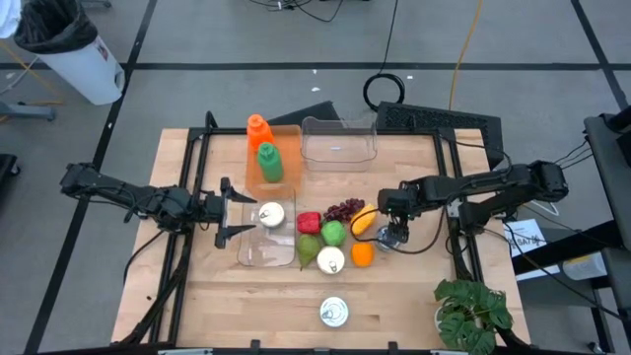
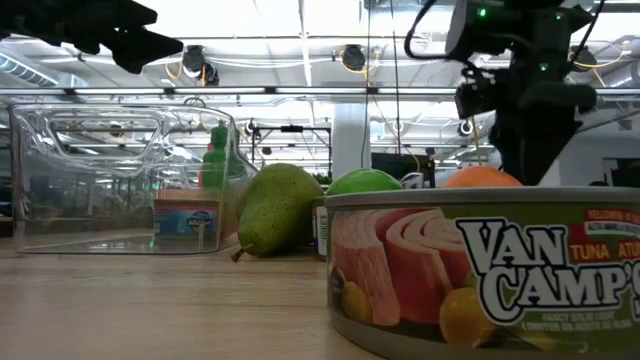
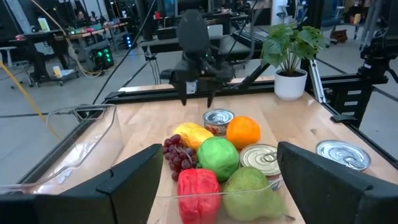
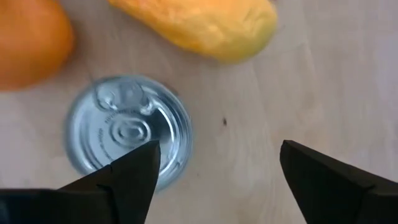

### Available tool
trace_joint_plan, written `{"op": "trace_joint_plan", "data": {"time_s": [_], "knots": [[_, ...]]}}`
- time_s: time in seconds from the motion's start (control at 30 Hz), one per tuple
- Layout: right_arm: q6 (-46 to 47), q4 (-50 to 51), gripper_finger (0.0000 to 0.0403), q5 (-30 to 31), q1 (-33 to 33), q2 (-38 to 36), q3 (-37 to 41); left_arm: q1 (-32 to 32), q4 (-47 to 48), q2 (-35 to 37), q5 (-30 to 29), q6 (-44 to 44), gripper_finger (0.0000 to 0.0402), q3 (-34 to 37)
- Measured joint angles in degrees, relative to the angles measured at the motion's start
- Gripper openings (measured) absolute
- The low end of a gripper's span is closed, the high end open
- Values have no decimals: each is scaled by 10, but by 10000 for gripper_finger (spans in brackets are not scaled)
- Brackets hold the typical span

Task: Pick & Place Food Item
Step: Put the green tuna can into the bottom transparent bin

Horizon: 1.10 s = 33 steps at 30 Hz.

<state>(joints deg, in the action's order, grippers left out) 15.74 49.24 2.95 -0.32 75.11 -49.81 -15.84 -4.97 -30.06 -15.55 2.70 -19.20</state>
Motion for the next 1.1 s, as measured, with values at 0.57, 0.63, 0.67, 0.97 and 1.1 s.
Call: {"op": "trace_joint_plan", "data": {"time_s": [0.57, 0.63, 0.67, 0.97, 1.1], "knots": [[-9, 38, 308, 88, -2, 40, 0, 0, 1, 0, 1, -3, 322, 0], [4, 36, 308, 53, -2, 35, 0, 0, 0, 0, 1, -3, 326, 0], [12, 33, 308, 34, -3, 32, 0, 0, 1, 0, 1, -2, 328, 0], [3, 18, 308, 22, 0, 40, 7, 0, 0, 0, 1, -2, 319, 0], [-4, 16, 308, 47, 0, 40, 29, 0, 1, 0, 1, -5, 310, 0]]}}
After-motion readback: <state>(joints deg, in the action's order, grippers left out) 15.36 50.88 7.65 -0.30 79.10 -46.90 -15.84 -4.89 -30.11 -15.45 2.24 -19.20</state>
